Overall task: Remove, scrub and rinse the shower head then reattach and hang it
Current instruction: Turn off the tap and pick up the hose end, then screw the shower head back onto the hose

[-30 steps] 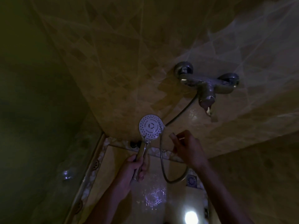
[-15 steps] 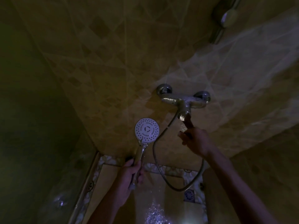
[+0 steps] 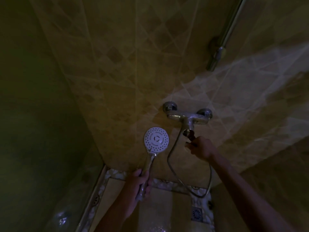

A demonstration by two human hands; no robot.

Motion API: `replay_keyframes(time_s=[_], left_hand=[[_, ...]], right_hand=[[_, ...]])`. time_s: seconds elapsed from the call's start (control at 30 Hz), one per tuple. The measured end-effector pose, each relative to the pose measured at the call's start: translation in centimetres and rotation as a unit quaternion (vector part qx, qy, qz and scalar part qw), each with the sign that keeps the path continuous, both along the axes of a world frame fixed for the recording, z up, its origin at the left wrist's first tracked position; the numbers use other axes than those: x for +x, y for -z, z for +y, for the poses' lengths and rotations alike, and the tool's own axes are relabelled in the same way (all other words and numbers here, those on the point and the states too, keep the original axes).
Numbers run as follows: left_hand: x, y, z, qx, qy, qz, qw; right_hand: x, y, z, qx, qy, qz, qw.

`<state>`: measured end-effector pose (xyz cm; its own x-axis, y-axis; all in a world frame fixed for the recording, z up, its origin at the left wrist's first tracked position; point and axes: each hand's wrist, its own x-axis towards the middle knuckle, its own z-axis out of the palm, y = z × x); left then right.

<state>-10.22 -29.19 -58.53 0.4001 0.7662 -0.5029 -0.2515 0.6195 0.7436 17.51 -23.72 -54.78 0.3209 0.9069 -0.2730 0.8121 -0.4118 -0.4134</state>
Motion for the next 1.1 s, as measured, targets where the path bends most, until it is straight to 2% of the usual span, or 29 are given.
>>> replay_keyframes(time_s=[0.2, 0.37, 0.47, 0.57, 0.7, 0.9, 1.1], left_hand=[[-0.6, -3.9, -1.4, -0.008, 0.002, -0.037, 0.999], [-0.6, -8.3, -2.2, 0.009, 0.03, -0.024, 0.999], [-0.9, -11.1, -3.1, 0.053, 0.031, -0.009, 0.998], [-1.1, -13.4, -3.9, 0.059, 0.004, -0.013, 0.998], [-1.6, -16.8, -4.0, 0.096, 0.022, -0.005, 0.995], [-1.8, -22.5, -3.3, 0.137, 0.036, -0.001, 0.99], [-0.7, -28.3, -1.4, 0.256, 0.07, 0.017, 0.964]], right_hand=[[-1.6, -4.8, -2.2, 0.001, 0.035, 0.098, 0.995], [-3.9, -10.2, -5.0, 0.033, 0.037, 0.175, 0.983], [-4.9, -13.6, -7.0, 0.07, 0.029, 0.227, 0.971], [-6.0, -16.9, -9.2, 0.11, 0.013, 0.28, 0.953], [-6.8, -20.2, -11.7, 0.155, -0.001, 0.346, 0.925], [-8.0, -25.3, -14.8, 0.244, -0.048, 0.343, 0.906], [-9.3, -27.3, -15.9, 0.35, -0.03, 0.334, 0.874]])
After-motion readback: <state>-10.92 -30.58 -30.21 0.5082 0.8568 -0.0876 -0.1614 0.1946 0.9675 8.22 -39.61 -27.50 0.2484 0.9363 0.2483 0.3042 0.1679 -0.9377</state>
